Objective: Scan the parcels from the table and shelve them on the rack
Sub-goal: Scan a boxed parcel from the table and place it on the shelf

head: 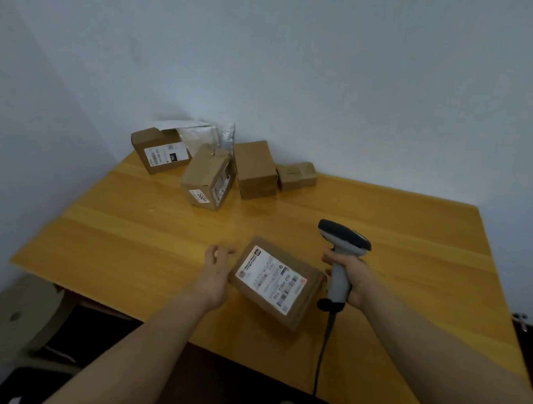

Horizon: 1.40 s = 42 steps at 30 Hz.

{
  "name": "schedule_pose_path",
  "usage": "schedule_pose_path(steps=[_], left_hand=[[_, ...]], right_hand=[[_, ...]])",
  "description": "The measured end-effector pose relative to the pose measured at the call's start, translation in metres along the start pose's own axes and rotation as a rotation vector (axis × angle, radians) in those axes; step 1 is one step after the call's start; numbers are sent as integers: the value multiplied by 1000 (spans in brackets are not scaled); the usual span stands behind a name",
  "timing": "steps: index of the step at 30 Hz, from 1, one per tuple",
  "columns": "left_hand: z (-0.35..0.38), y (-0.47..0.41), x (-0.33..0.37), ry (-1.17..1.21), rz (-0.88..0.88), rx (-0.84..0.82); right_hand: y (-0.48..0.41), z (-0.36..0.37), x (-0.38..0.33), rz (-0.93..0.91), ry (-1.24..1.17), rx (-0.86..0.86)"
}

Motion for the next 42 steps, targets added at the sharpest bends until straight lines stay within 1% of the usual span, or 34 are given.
schedule_pose_path(steps=[3, 5, 6, 7, 8, 10, 13, 16, 17, 18, 20, 21, 22, 24, 25, 26, 27, 28, 29, 31, 33, 35, 36, 38, 42], left_hand=[[9, 11, 3, 310, -325, 4], [14, 18, 10, 641, -527, -16], [16, 22, 14, 805, -607, -55], [19, 25, 19, 926, -646, -94], [21, 27, 24, 993, -655, -127], [24, 26, 31, 1026, -626, -147], [25, 19, 33, 1008, -645, -92], [26, 23, 38, 1006, -673, -152], [29, 23, 36, 915, -642, -137], [30, 22, 32, 713, -548, -96], [28, 18, 28, 231, -232, 47], [24, 17, 29, 90, -64, 95], [19, 13, 32, 15, 76, 78], [13, 5, 39, -128, 292, -85], [12, 0, 44, -211, 375, -197], [11, -4, 49, -282, 421, -314], [9, -8, 54, -340, 428, -416], [7, -13, 58, -406, 418, -477], [4, -18, 61, -477, 410, -496], [-5, -25, 67, -578, 390, -469], [-10, -27, 69, -623, 345, -451], [-11, -24, 69, -650, 270, -442], [-10, -22, 68, -635, 201, -433], [-8, -20, 63, -503, 26, -393], [-6, -24, 51, -42, -244, -375]], right_hand=[[7, -6, 8, 9, 27, 27], [11, -7, 15, 15, 69, 24], [12, -8, 19, 16, 95, 19], [14, -8, 23, 14, 120, 10], [16, -7, 26, 8, 144, -2], [18, -6, 31, 4, 192, -20], [22, -6, 34, 9, 251, -47], [25, -6, 37, 15, 277, -56], [25, -6, 38, 22, 270, -53], [25, -6, 40, 31, 259, -49], [25, -4, 42, 40, 246, -34], [25, -5, 43, 42, 237, -16], [25, -6, 43, 46, 220, 8], [24, -9, 42, 68, 176, 45], [24, -10, 40, 79, 164, 49], [23, -11, 37, 85, 155, 43], [22, -12, 35, 85, 148, 30], [20, -12, 32, 75, 137, 18], [18, -11, 30, 60, 121, 16], [15, -9, 27, 19, 57, 35], [15, -7, 27, 7, -7, 37], [15, -8, 27, 14, -3, 32], [15, -10, 28, 20, 9, 36], [13, -16, 31, 33, 26, 47], [14, -16, 36, 53, 34, 36]])
Point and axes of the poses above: each hand's wrist, its own y-axis away from the middle knuckle, its own z-axis out of the palm, x = y × z, the point moved 2 cm from there along -y, towards the middle knuckle, and after that the axes turned 4 degrees about x, right-handed, at the moved point
